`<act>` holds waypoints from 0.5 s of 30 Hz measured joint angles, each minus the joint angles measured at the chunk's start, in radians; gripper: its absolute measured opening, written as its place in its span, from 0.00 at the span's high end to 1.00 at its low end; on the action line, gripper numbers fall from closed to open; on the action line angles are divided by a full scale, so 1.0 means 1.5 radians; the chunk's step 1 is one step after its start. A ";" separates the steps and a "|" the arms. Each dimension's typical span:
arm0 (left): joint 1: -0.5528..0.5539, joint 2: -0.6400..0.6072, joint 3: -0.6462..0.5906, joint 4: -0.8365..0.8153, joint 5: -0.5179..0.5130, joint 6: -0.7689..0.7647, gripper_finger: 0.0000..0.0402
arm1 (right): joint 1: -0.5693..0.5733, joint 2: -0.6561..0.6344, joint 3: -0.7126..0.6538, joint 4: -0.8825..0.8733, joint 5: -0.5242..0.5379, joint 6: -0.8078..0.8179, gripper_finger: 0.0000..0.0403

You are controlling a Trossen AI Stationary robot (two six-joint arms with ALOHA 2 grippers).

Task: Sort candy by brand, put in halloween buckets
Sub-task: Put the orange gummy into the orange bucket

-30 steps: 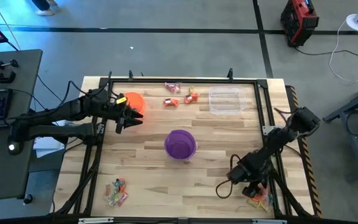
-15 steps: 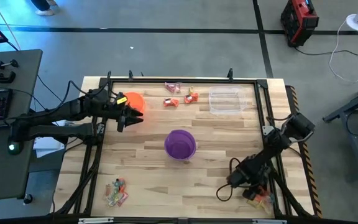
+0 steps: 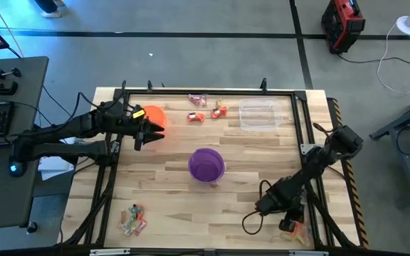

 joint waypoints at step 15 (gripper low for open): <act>0.000 0.000 0.000 0.000 -0.025 -0.001 0.53 | -0.007 0.000 -0.036 -0.009 0.090 0.067 0.88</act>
